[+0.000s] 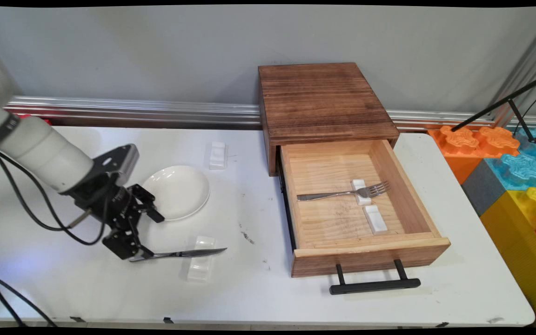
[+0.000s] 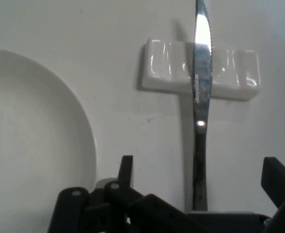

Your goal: Pick up the knife from the right of the white plate

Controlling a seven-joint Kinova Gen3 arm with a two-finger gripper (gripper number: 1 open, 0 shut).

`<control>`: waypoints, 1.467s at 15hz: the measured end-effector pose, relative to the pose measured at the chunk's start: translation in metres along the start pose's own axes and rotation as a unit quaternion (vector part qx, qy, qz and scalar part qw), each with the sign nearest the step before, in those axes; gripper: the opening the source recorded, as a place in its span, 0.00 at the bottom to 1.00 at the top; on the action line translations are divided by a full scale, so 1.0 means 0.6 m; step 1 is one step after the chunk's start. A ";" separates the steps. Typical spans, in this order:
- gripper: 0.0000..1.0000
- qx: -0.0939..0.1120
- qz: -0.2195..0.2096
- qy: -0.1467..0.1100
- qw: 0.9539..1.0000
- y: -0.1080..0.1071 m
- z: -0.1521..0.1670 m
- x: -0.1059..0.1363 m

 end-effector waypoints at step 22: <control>1.00 0.011 0.010 -0.023 1.000 0.019 0.090 0.028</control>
